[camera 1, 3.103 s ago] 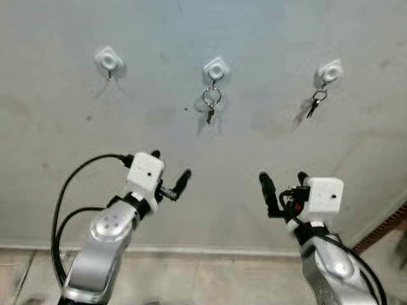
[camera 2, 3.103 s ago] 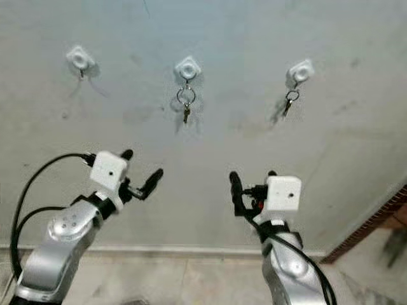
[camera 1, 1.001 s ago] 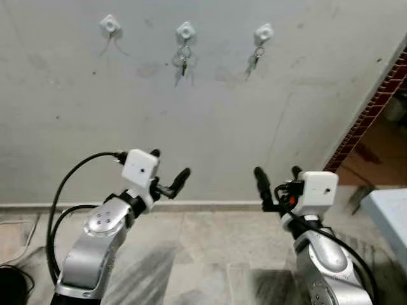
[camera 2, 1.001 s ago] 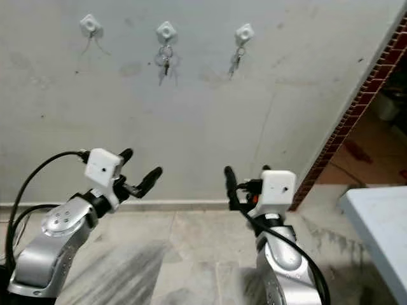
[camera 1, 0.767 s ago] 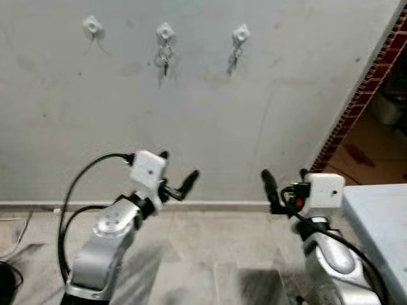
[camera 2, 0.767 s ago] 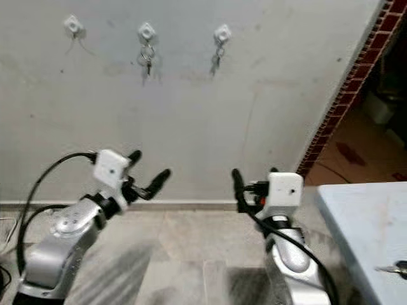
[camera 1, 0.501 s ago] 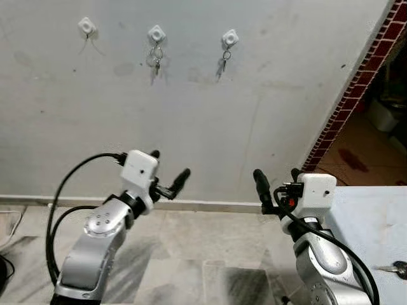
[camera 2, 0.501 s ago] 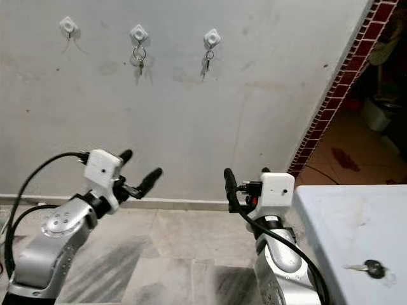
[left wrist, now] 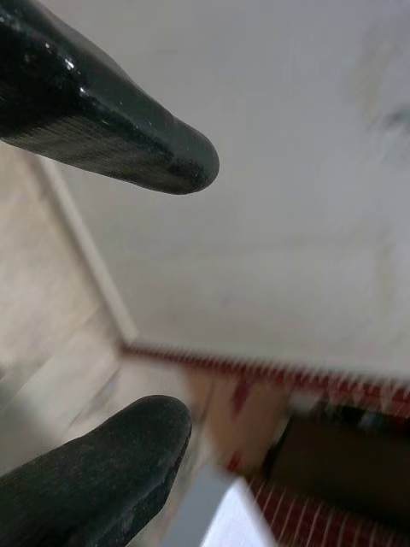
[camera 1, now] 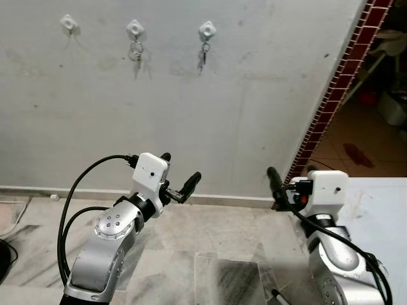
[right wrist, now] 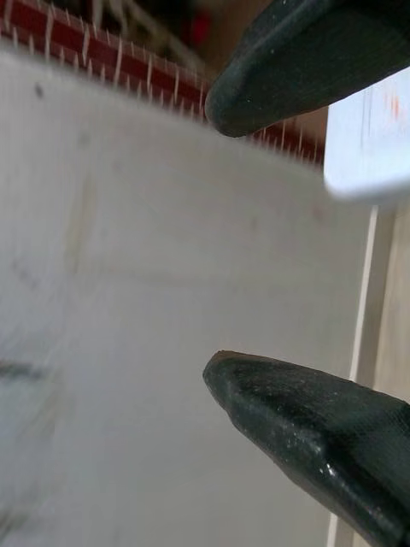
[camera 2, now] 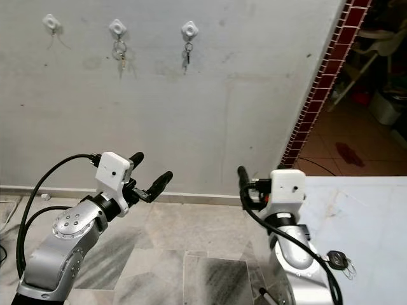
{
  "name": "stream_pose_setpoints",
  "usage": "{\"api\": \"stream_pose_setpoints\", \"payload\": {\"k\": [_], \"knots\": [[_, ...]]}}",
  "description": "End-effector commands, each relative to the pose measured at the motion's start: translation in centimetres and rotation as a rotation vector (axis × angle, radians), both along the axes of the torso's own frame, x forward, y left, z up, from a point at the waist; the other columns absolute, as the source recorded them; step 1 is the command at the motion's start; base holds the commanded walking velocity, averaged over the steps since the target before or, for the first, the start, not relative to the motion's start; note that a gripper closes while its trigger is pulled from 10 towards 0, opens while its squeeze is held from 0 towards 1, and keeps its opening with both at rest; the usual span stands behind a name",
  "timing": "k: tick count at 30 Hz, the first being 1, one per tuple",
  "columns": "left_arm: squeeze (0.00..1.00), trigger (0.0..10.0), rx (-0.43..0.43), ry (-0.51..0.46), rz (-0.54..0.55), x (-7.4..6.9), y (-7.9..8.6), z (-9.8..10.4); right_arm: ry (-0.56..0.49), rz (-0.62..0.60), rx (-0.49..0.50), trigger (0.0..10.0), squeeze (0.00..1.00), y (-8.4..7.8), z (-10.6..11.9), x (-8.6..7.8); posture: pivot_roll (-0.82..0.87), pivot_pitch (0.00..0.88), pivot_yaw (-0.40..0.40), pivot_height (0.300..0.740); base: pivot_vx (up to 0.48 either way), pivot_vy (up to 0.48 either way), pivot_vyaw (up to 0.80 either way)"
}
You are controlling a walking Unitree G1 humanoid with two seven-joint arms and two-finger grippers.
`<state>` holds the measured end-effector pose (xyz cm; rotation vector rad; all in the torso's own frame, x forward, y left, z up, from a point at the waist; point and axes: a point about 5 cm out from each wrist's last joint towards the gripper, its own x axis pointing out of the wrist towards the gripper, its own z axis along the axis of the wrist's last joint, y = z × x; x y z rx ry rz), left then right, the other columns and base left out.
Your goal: Hang keys on a hook
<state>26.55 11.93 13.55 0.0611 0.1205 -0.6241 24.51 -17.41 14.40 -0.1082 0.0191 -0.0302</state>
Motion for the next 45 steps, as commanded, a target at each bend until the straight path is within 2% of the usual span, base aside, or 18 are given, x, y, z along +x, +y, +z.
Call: {"api": "stream_pose_setpoints", "payload": {"k": [1, 5, 9, 10, 11, 15, 20, 25, 32, 45], "knots": [[0.00, 10.0, 0.006, 0.064, -0.100, -0.9, -0.7, -0.7, 0.038, -0.082, -0.043, 10.0, 0.00, -1.5, -0.2, -0.1, 0.11, 0.000, -0.036, 0.740, 0.000, 0.000, 0.00], [0.00, 10.0, 0.019, 0.110, -0.205, -1.5, -1.3, -1.1, 0.054, -0.126, -0.081, 10.0, 0.00, -2.7, -0.3, -0.5, 0.10, 0.000, -0.036, 0.740, 0.000, 0.000, 0.00], [0.00, 10.0, 0.027, 0.152, -0.300, -1.6, -2.1, -1.3, 0.086, -0.240, -0.146, 10.0, 0.00, -4.9, -0.5, -1.6, 0.08, 0.000, -0.029, 0.740, 0.000, 0.000, 0.00], [0.00, 10.0, 0.026, 0.156, -0.306, -1.6, -2.2, -1.3, 0.087, -0.248, -0.147, 10.0, 0.00, -5.0, -0.5, -1.7, 0.08, 0.000, -0.029, 0.740, 0.000, 0.000, 0.00], [0.00, 10.0, 0.044, 0.140, -0.334, -1.6, -2.5, -1.2, 0.106, -0.287, -0.201, 10.0, 0.00, -5.8, -0.4, -2.2, 0.07, 0.000, -0.028, 0.740, 0.000, 0.000, 0.00], [0.00, 10.0, 0.051, 0.125, -0.339, -1.2, -2.9, -1.1, 0.129, -0.330, -0.193, 10.0, 0.00, -6.8, -0.3, -3.1, 0.06, 0.000, -0.026, 0.740, 0.000, 0.000, 0.00], [0.00, 10.0, 0.036, 0.108, -0.344, -1.0, -3.2, -0.8, 0.122, -0.284, -0.157, 10.0, 0.00, -5.9, -0.5, -2.7, 0.05, 0.000, -0.025, 0.740, 0.000, 0.000, 0.00], [0.00, 10.0, 0.037, 0.102, -0.321, -1.0, -2.7, -0.7, 0.124, -0.245, -0.125, 10.0, 0.00, -4.7, -0.7, -2.1, 0.06, 0.000, -0.031, 0.740, 0.000, 0.000, 0.00], [0.00, 10.0, 0.004, 0.108, -0.301, -1.0, -2.6, -0.6, 0.147, -0.236, -0.099, 10.0, 0.00, -4.4, -1.3, -1.9, 0.07, 0.000, -0.032, 0.740, 0.000, -0.281, 0.00], [0.00, 10.0, 0.011, 0.096, -0.260, -0.5, -2.4, -0.6, 0.174, -0.215, -0.070, 10.0, 0.00, -3.6, -2.1, -1.8, 0.07, 0.000, -0.029, 0.740, 0.000, 0.000, 0.00]]}}
